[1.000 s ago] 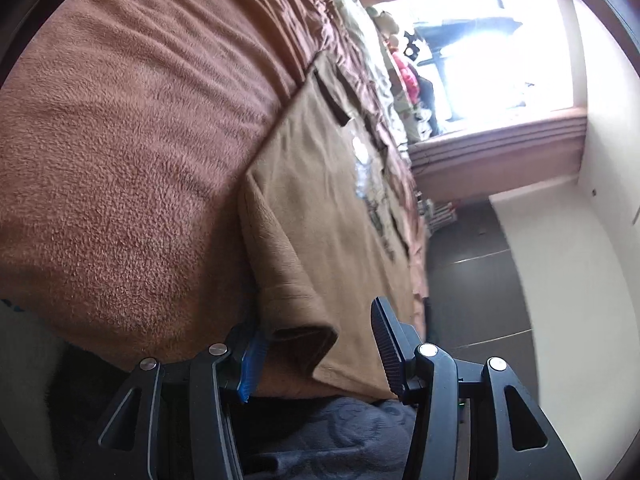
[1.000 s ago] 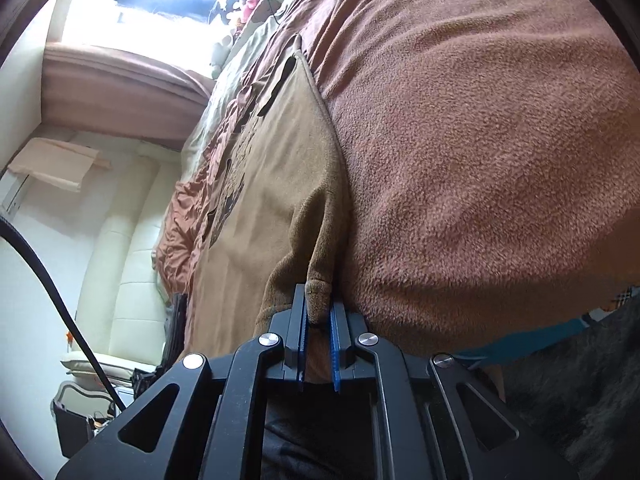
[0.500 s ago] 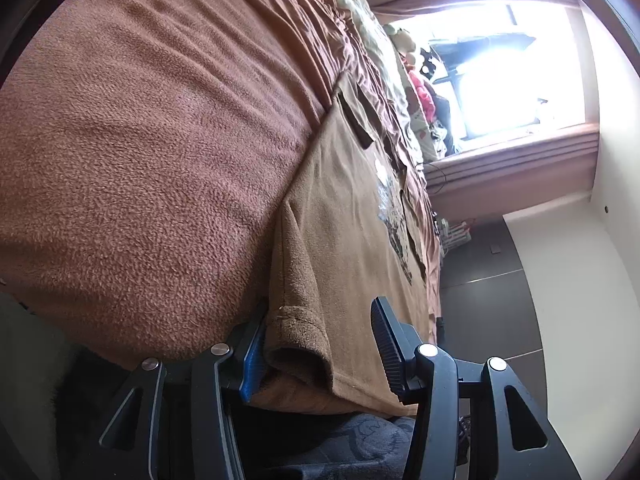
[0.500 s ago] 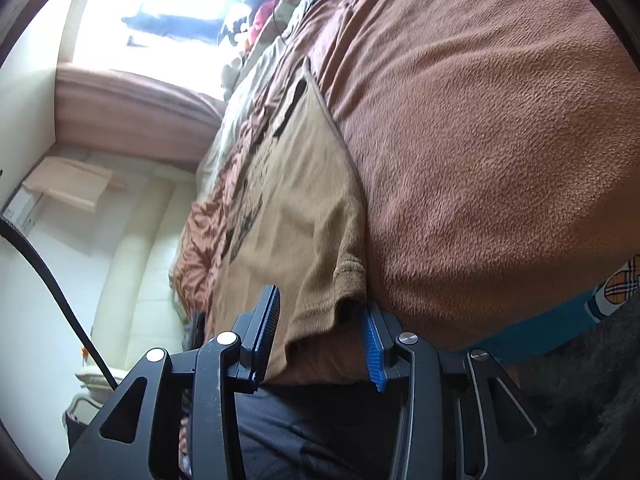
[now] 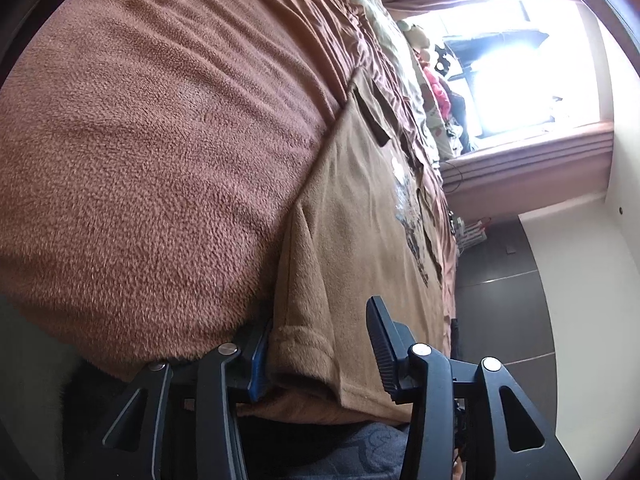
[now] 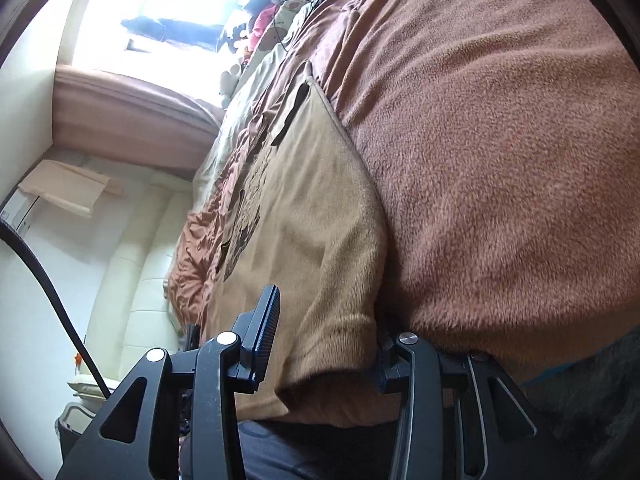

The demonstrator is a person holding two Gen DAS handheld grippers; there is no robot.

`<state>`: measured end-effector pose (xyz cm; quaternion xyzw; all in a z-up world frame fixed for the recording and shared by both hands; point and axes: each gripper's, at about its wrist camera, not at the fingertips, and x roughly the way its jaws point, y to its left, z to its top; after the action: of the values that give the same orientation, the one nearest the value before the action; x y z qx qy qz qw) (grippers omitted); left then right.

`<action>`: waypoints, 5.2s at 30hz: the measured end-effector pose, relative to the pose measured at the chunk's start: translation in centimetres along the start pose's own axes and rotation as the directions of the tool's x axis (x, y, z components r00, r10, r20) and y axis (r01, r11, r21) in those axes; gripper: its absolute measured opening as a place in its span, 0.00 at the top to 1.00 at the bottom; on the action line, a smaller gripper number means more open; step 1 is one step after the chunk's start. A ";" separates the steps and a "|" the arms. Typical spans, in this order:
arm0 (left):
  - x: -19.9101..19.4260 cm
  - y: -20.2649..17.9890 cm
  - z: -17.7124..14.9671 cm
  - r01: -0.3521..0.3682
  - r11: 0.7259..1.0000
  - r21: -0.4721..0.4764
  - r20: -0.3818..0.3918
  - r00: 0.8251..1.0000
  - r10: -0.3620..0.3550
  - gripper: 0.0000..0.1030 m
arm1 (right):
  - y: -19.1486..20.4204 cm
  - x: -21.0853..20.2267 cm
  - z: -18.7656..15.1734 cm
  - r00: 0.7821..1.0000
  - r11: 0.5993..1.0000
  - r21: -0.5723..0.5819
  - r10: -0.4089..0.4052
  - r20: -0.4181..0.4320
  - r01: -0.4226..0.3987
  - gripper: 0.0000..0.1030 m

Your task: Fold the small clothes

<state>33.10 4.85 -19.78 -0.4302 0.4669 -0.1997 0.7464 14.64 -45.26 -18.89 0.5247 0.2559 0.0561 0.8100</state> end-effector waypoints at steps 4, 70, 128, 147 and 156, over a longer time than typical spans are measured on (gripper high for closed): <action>0.4 -0.2 0.2 -0.044 0.999 -0.001 0.017 0.999 0.044 0.71 | 0.6 0.5 0.1 0.999 1.000 -0.004 -0.028 0.021 0.028 0.71; -19.9 -1.9 -7.4 0.384 0.914 0.129 0.159 0.902 -0.401 0.97 | 7.0 -17.7 -7.4 0.979 0.962 -0.214 0.191 0.075 -0.171 0.99; 1.6 -15.0 18.3 0.078 0.978 0.191 0.113 0.988 -0.101 0.97 | 15.3 9.0 16.9 0.999 0.953 -0.303 0.023 0.026 -0.014 0.99; 13.2 -9.2 23.0 -0.132 0.985 0.110 0.045 0.991 0.127 0.97 | 11.1 20.6 21.7 0.986 0.982 -0.141 -0.139 -0.087 0.126 0.99; 10.6 -12.6 22.7 -0.032 0.987 0.155 0.063 0.998 0.022 0.97 | 14.0 20.2 22.8 0.988 0.974 -0.187 -0.142 -0.055 0.130 0.99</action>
<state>59.24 0.79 -10.50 -0.3699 0.4327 -0.2124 0.7942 45.31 -50.55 -6.51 0.4271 0.3124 0.0416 0.8475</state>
